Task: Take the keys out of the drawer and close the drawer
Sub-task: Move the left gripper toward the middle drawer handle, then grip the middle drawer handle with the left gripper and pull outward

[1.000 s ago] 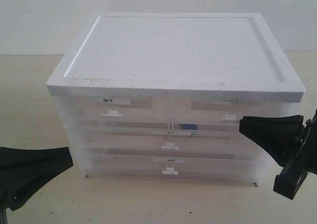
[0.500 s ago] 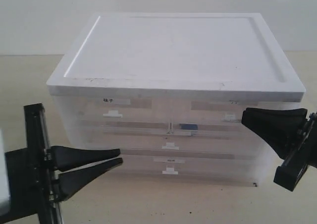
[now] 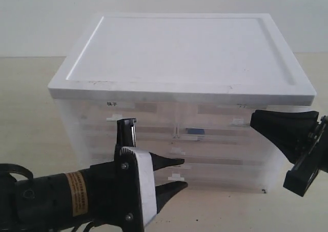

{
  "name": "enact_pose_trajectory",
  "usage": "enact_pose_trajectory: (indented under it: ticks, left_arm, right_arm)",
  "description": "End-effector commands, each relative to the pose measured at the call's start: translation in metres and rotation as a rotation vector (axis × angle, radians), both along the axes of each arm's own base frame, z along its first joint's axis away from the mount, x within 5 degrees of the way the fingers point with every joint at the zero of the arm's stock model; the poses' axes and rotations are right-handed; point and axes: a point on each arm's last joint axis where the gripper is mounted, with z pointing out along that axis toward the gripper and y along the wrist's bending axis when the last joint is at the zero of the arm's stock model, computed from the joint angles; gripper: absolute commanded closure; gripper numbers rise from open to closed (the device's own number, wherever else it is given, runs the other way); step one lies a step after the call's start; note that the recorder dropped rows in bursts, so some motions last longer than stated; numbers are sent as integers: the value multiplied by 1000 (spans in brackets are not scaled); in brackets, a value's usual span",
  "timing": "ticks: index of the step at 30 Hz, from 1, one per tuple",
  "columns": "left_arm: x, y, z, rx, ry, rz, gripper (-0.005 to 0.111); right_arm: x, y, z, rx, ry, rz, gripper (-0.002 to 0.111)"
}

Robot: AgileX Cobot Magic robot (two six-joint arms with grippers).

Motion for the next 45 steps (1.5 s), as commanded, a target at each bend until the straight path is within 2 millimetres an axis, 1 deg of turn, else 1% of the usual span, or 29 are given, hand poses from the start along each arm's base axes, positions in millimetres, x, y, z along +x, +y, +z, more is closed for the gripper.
enact_pose_trajectory:
  ticks: [1,4,6,10,17,19,21,24,32,36,42,45]
  left_arm:
    - [1,-5,-2,46,-129,69,74]
    - [-2,-9,-9,94,-174,43,74]
    - [-1,-9,-12,97,-193,48,75]
    - [7,-8,-17,61,-213,136,75]
    - [9,-9,-23,69,-286,127,75]
    - [9,-9,-25,87,-295,120,78]
    - [9,-9,-27,108,-306,111,87]
    - [9,-8,-32,142,-323,101,102]
    - [10,-7,-34,154,-320,126,102]
    - [2,-11,-35,194,-341,124,102]
    - [-16,-16,-37,267,-364,190,102]
    - [-25,-19,-38,291,-385,173,102]
  right_arm:
    - [1,0,2,4,-17,5,108]
    - [1,0,2,4,-17,5,108]
    - [1,0,2,4,-17,5,108]
    - [1,0,2,1,-15,5,108]
    - [1,0,1,-7,-9,0,108]
    - [1,0,1,-7,-9,0,108]
    - [1,0,1,-6,-9,-2,108]
    - [1,0,1,-6,-9,-2,108]
    - [1,0,1,-3,-9,-6,108]
    - [2,-1,1,4,-9,-15,108]
    - [3,-2,2,11,-8,-32,108]
    - [4,-2,2,10,-6,-37,108]
